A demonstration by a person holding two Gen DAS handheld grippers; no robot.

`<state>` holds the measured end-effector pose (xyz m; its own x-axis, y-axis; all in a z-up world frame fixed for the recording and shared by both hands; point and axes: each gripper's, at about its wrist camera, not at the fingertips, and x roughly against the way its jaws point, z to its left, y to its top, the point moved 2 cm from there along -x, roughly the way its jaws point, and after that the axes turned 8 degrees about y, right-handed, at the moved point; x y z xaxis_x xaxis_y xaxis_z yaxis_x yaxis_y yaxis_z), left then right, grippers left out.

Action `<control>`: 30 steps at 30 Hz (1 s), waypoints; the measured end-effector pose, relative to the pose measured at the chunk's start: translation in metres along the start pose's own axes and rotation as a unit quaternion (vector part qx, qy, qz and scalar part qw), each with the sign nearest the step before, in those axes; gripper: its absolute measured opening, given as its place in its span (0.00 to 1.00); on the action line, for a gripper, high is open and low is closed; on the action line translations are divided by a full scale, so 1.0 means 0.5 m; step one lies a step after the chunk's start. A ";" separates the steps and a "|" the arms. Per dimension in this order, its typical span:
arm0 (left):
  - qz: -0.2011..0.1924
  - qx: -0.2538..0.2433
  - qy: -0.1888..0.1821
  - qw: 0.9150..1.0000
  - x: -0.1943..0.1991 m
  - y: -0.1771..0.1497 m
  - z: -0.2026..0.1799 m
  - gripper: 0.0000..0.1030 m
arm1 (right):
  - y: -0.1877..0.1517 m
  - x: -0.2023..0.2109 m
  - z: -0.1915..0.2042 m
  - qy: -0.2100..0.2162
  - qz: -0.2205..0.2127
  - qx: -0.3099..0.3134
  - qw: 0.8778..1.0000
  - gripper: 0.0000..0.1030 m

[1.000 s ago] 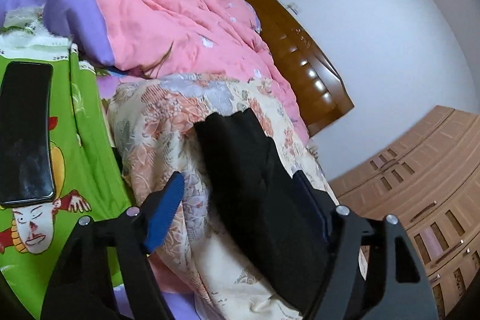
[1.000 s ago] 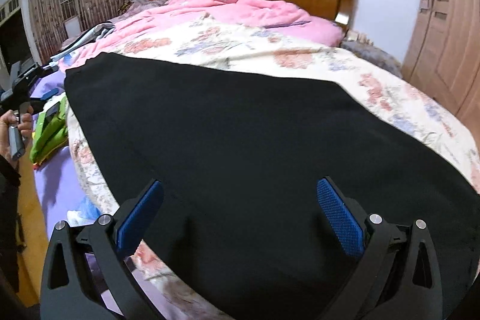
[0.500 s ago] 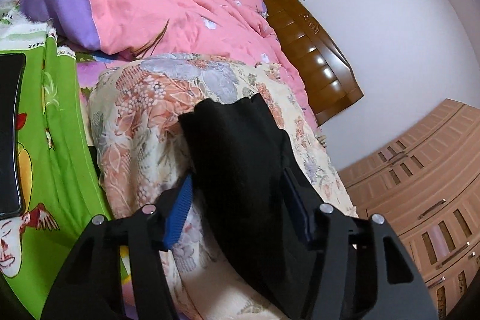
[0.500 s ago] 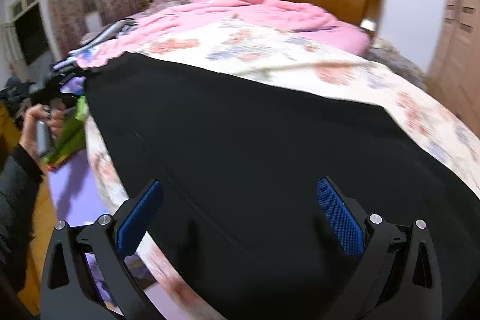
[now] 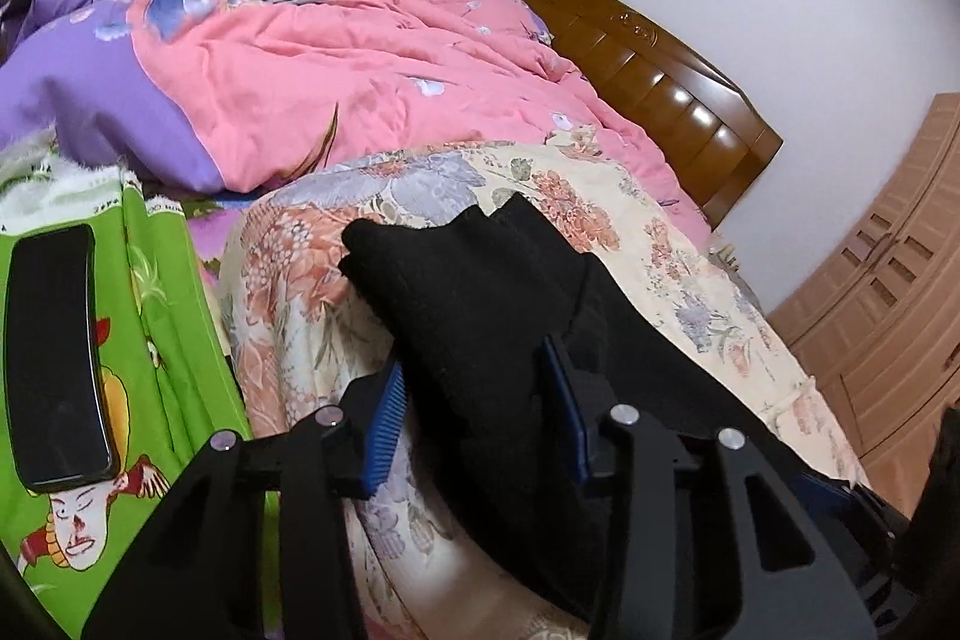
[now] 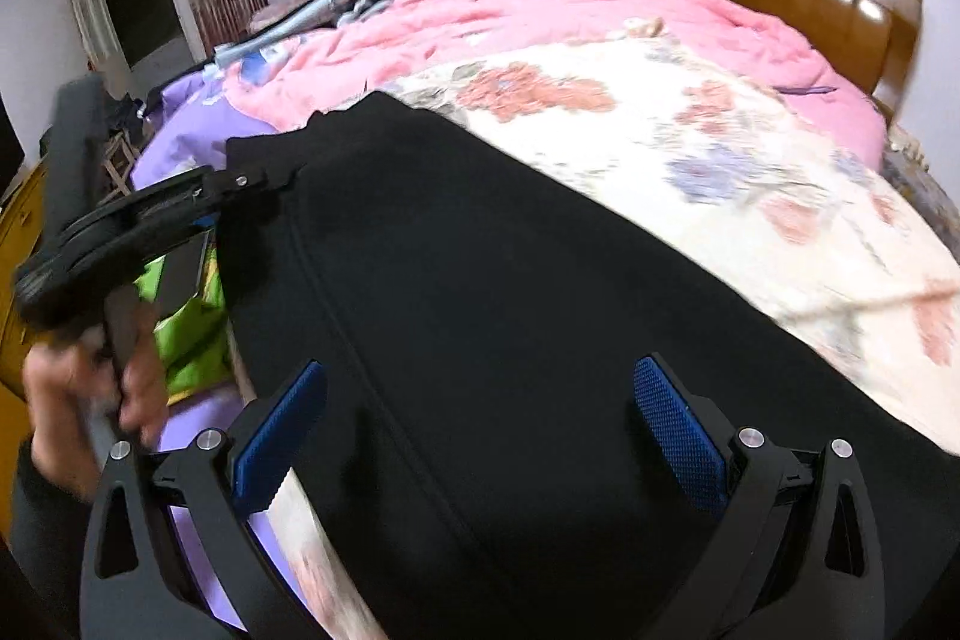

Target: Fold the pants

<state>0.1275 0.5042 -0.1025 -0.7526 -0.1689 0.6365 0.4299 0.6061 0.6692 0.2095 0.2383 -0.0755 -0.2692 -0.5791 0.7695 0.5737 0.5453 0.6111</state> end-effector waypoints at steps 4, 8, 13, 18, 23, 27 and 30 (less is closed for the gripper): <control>-0.007 -0.018 0.008 1.000 0.001 -0.002 -0.005 0.43 | -0.010 -0.087 0.016 -0.029 0.035 0.021 0.999 0.96; -0.012 -0.019 0.005 1.000 0.001 -0.003 -0.004 0.45 | -0.011 -0.079 0.013 -0.023 0.028 0.017 0.999 0.96; -0.016 -0.015 0.002 1.000 0.003 -0.007 0.001 0.46 | -0.013 -0.075 0.014 -0.022 0.025 0.017 0.999 0.96; -0.017 -0.013 0.001 1.000 0.001 -0.006 0.002 0.47 | -0.014 -0.076 0.013 -0.020 0.021 0.015 0.999 0.96; -0.014 0.033 -0.065 0.997 0.004 -0.001 0.025 0.23 | -0.014 -0.075 0.010 -0.017 0.016 0.013 1.000 0.96; -0.026 0.026 -0.110 0.993 0.039 0.011 0.013 0.20 | -0.014 -0.069 0.003 0.002 0.006 0.003 1.000 0.96; -0.040 0.000 -0.112 0.993 0.065 0.021 -0.014 0.20 | -0.012 -0.056 -0.020 0.051 -0.014 -0.030 0.998 0.96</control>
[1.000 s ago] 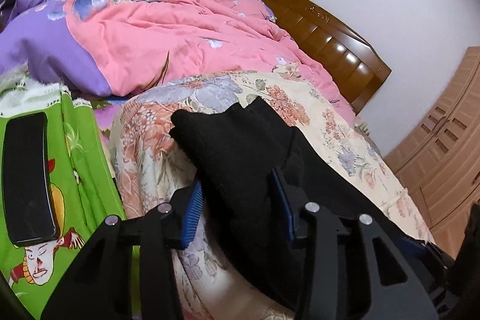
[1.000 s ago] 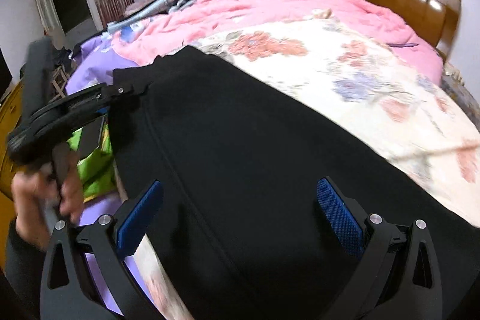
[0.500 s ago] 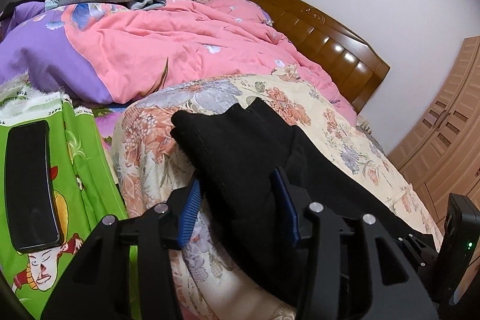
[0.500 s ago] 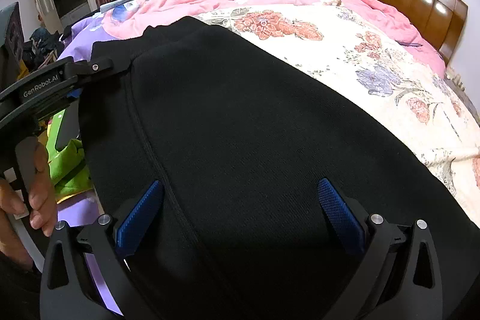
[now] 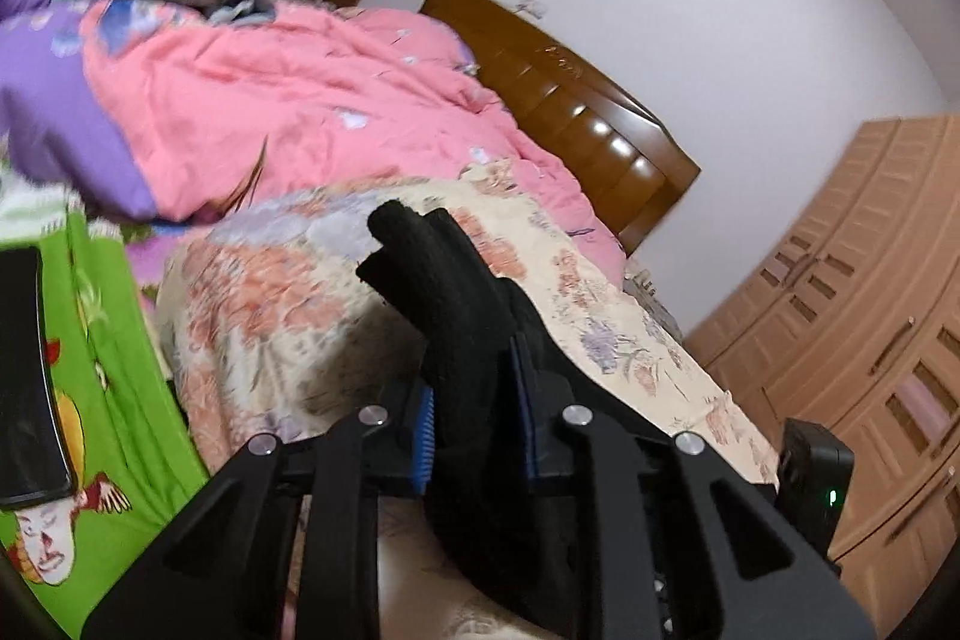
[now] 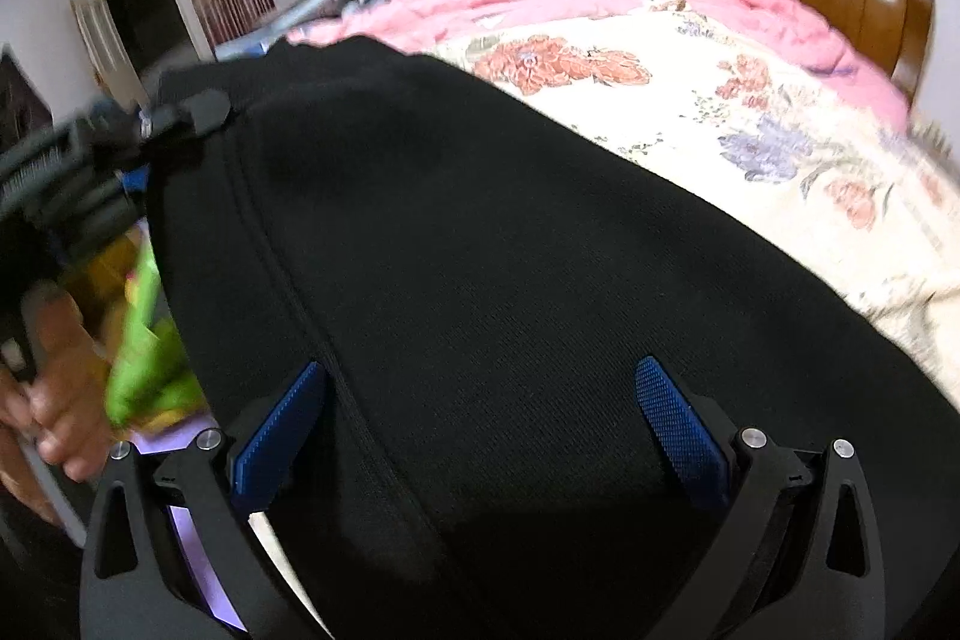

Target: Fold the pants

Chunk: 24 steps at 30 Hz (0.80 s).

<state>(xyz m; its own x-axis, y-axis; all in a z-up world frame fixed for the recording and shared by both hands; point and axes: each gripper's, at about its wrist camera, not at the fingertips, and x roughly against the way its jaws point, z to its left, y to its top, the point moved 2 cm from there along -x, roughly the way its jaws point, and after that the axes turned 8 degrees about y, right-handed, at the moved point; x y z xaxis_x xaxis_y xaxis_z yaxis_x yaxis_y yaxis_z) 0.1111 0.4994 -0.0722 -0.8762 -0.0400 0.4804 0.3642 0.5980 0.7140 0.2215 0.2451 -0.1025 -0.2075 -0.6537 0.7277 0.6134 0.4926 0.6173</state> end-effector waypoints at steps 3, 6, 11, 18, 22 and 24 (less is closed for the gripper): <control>-0.009 -0.024 0.015 1.000 0.006 0.005 -0.036 0.20 | 0.008 0.037 -0.042 0.094 -0.034 -0.058 0.993 0.96; -0.033 -0.068 0.041 0.996 0.034 0.002 -0.102 0.20 | -0.004 0.151 -0.114 0.167 -0.135 -0.157 0.964 0.96; -0.095 -0.219 0.031 0.971 0.113 -0.077 -0.322 0.10 | -0.092 0.396 -0.208 0.162 -0.278 -0.201 0.925 0.96; -0.043 -0.476 -0.037 0.878 0.091 -0.420 -0.607 0.13 | -0.259 0.613 -0.320 0.055 -0.325 -0.244 0.912 0.96; -0.029 -0.576 -0.037 0.816 0.068 -0.595 -0.637 0.44 | -0.331 0.641 -0.346 0.019 -0.291 -0.256 0.922 0.96; -0.067 -0.567 -0.050 0.820 0.115 -0.596 -0.627 0.82 | -0.352 0.647 -0.350 0.019 -0.280 -0.259 0.924 0.96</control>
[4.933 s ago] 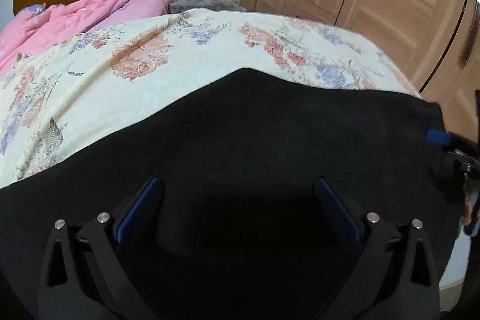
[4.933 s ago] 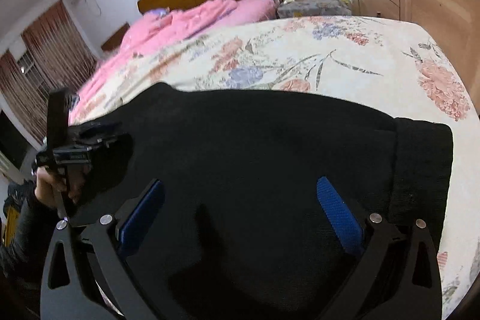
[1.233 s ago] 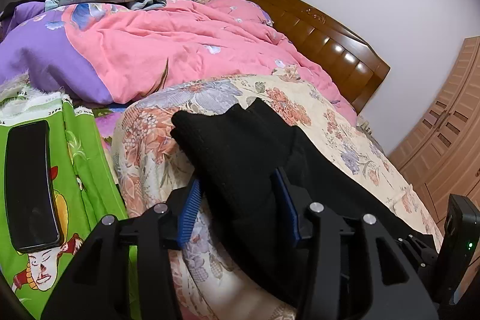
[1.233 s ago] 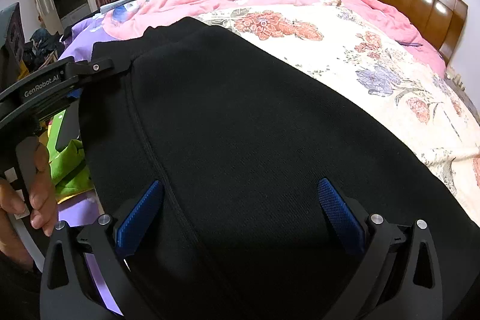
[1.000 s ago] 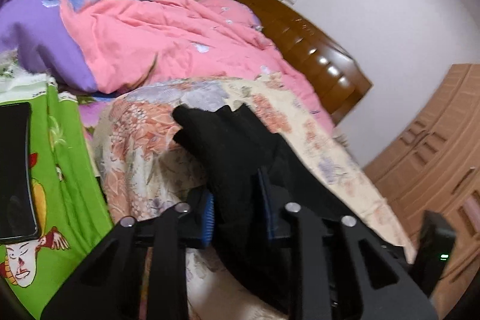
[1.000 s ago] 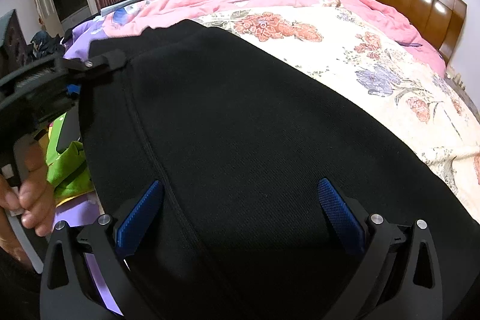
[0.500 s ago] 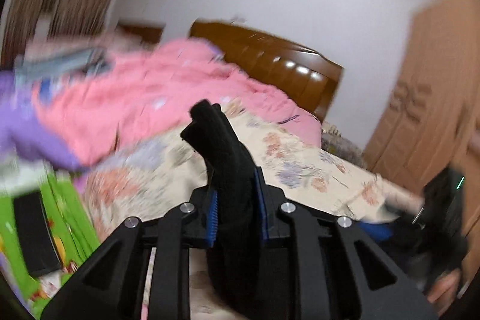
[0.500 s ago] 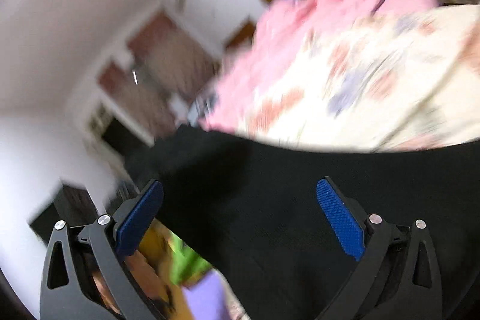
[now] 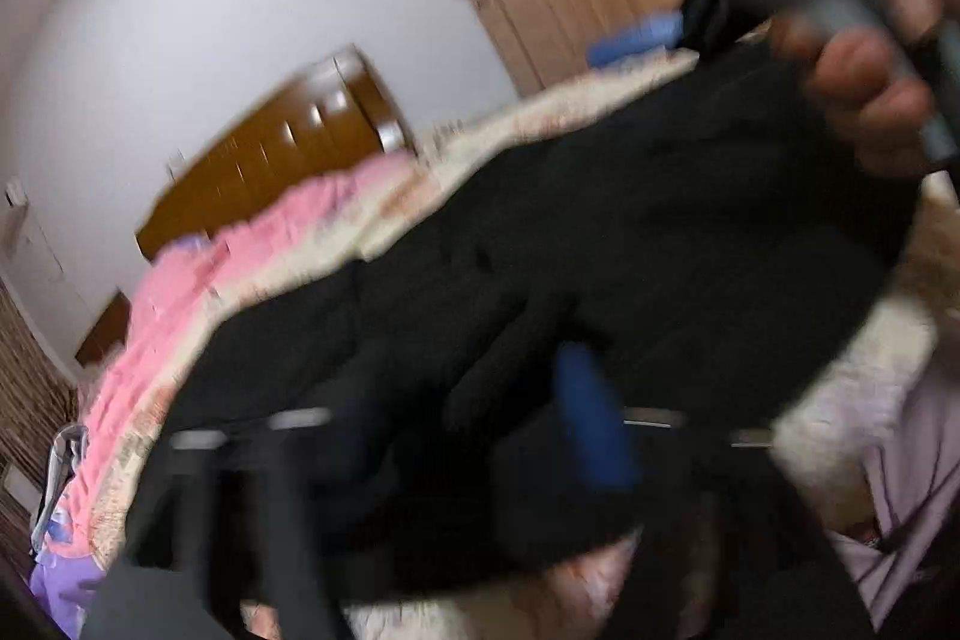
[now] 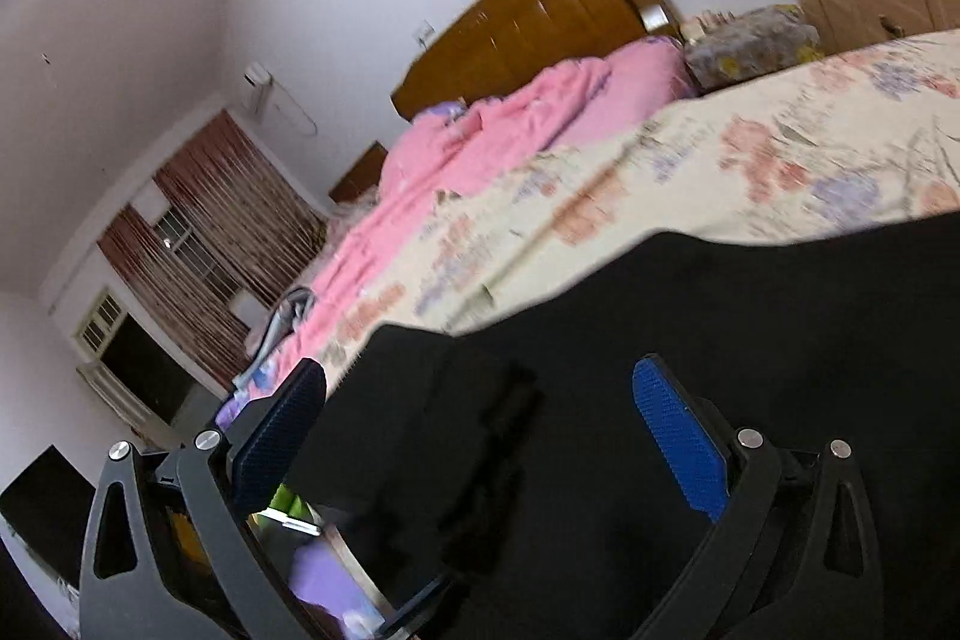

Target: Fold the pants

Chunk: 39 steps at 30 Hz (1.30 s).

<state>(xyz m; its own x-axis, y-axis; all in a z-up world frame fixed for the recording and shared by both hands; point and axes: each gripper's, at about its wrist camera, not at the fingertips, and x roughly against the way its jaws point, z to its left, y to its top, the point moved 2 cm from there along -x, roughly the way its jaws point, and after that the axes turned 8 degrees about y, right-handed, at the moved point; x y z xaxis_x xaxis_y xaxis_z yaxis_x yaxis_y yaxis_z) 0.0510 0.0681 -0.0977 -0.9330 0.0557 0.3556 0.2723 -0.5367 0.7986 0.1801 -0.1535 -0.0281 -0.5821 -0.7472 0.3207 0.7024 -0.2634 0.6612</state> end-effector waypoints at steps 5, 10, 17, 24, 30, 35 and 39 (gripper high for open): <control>-0.046 0.156 0.041 0.986 0.117 -0.060 0.160 0.96 | -0.046 -0.026 -0.023 0.007 0.067 -0.033 0.997 0.96; 0.077 0.270 0.128 0.951 0.079 -0.206 0.337 0.89 | -0.112 -0.109 0.008 0.053 0.172 -0.057 0.982 0.94; 0.103 0.296 0.131 0.941 0.060 -0.269 0.364 0.88 | -0.171 -0.204 0.064 0.024 0.248 -0.031 0.968 0.82; 0.110 0.321 0.090 0.936 0.000 -0.271 0.337 0.81 | -0.169 -0.247 0.036 0.021 0.211 -0.083 0.974 0.36; 0.148 0.277 0.117 0.942 -0.060 -0.256 0.343 0.77 | -0.170 -0.233 0.055 0.034 0.172 -0.051 0.983 0.18; 0.152 0.292 0.121 0.936 -0.073 -0.256 0.363 0.77 | -0.132 -0.181 0.148 0.044 0.115 0.052 0.991 0.16; 0.149 0.298 0.118 0.935 -0.070 -0.254 0.364 0.80 | -0.123 -0.123 0.146 0.027 0.095 0.090 0.991 0.15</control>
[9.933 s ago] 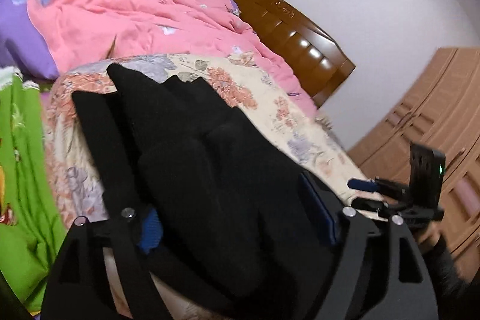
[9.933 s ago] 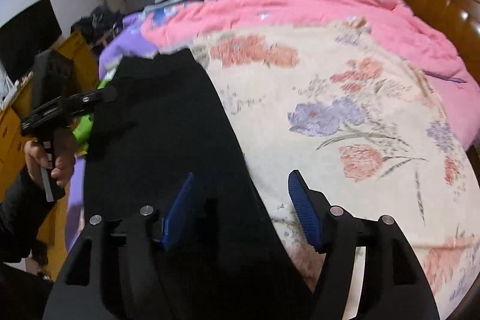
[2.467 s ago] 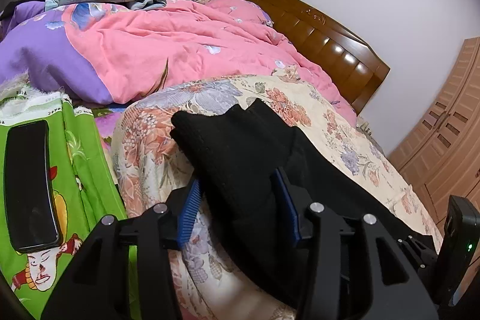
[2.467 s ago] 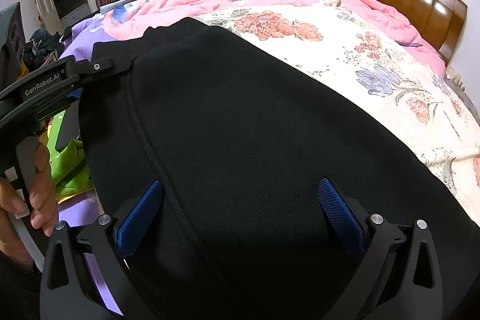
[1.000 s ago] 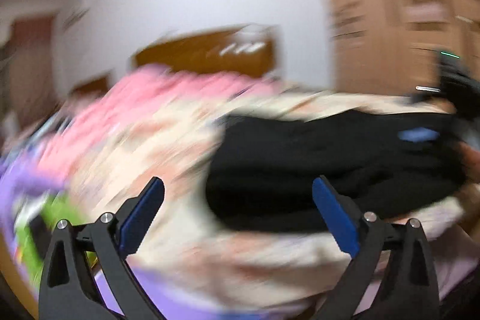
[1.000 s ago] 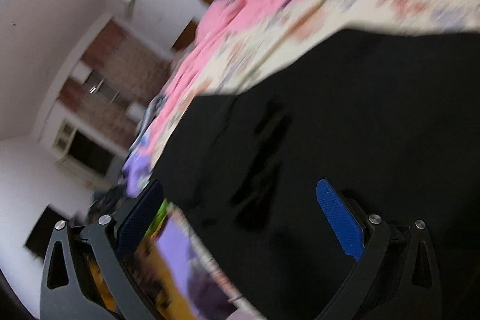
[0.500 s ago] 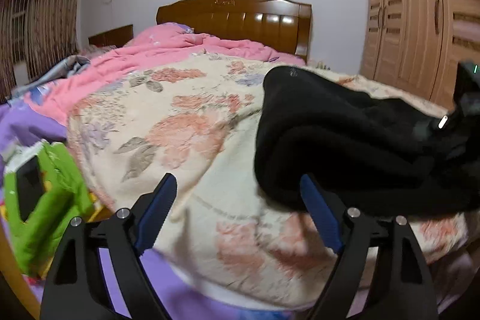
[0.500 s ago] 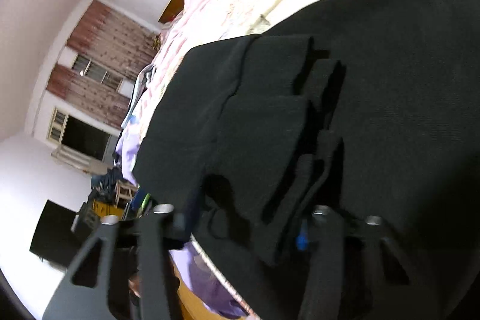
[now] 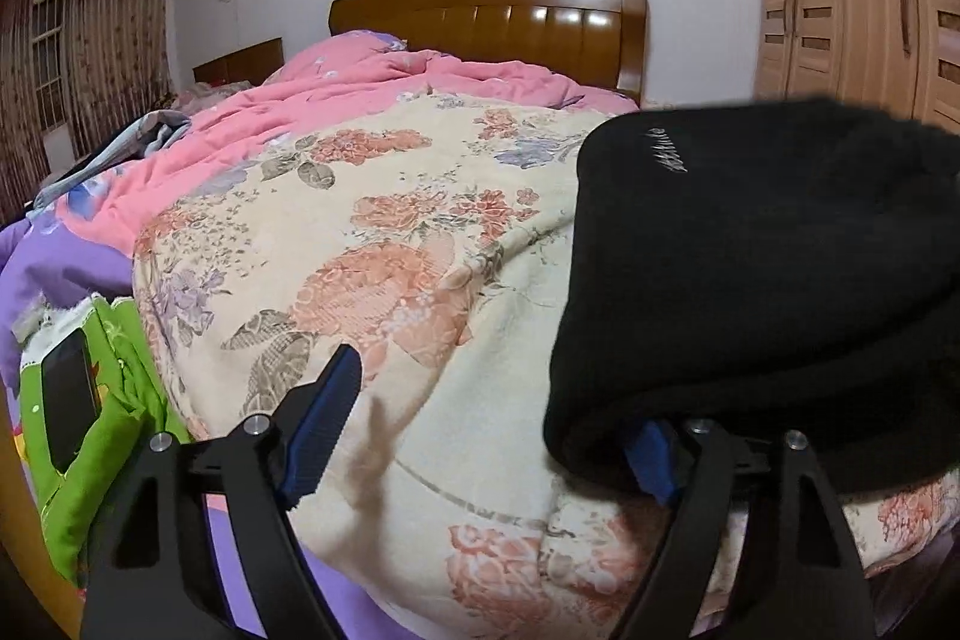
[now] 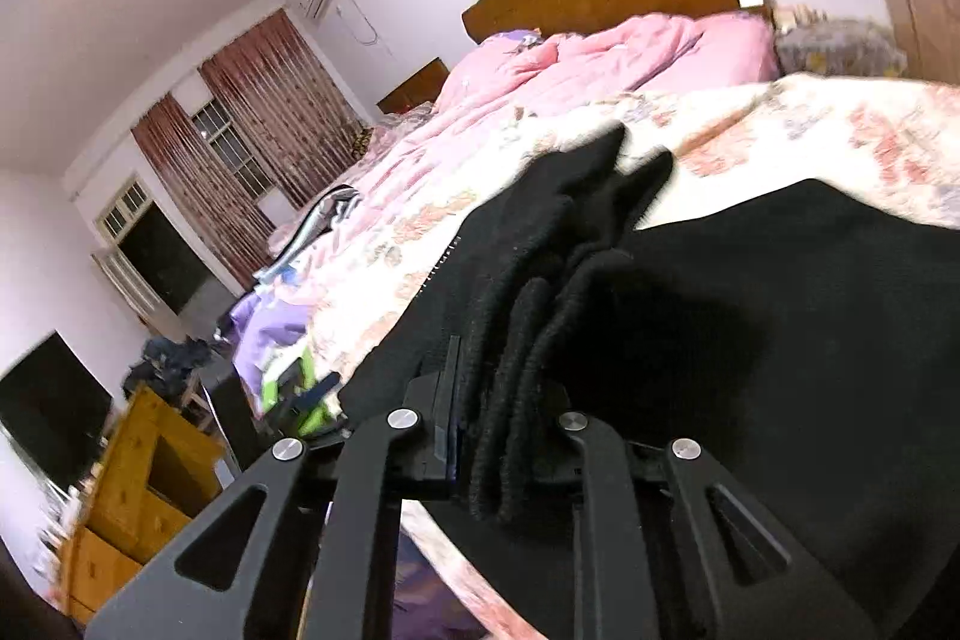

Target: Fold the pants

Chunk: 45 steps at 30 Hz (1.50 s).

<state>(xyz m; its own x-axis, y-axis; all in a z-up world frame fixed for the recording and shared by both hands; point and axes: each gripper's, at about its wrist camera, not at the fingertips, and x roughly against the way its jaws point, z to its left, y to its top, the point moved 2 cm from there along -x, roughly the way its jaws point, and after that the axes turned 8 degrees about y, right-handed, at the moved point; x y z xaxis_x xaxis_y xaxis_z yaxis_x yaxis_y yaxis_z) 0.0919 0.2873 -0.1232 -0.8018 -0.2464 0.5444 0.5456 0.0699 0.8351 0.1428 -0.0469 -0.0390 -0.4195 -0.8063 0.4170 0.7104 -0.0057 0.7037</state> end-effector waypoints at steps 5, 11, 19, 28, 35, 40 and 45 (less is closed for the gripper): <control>-0.001 -0.013 0.015 1.000 -0.007 -0.012 -0.018 0.85 | -0.091 -0.048 -0.117 -0.045 0.042 -0.053 0.997 0.15; -0.010 -0.037 0.044 0.998 -0.004 -0.011 -0.027 0.92 | -0.084 -0.056 -0.093 -0.059 0.037 -0.036 0.997 0.15; -0.034 -0.081 0.071 0.994 0.035 0.001 -0.055 0.92 | -0.060 0.042 -0.065 -0.058 -0.014 -0.024 0.998 0.15; -0.019 -0.087 0.085 0.992 0.014 -0.010 -0.067 0.96 | -0.109 0.030 -0.159 -0.071 0.016 -0.068 0.995 0.15; -0.020 -0.090 0.088 0.992 0.012 -0.011 -0.066 0.99 | -0.104 0.023 -0.152 -0.068 0.017 -0.073 0.995 0.15; -0.004 -0.111 0.081 0.991 0.043 -0.013 -0.057 0.99 | -0.095 0.042 -0.131 -0.081 0.049 -0.074 0.993 0.53; -0.038 -0.079 0.055 0.995 0.156 0.010 0.003 0.98 | -0.059 0.118 -0.075 -0.146 -0.012 0.031 0.989 0.56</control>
<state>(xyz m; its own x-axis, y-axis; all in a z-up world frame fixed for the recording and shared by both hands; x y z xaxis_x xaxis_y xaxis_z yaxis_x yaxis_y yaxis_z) 0.0317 0.2698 -0.0766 -0.8150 -0.3506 0.4615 0.5232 -0.1029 0.8459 0.1185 -0.1166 -0.0567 -0.5885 -0.6006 0.5412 0.6653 0.0207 0.7463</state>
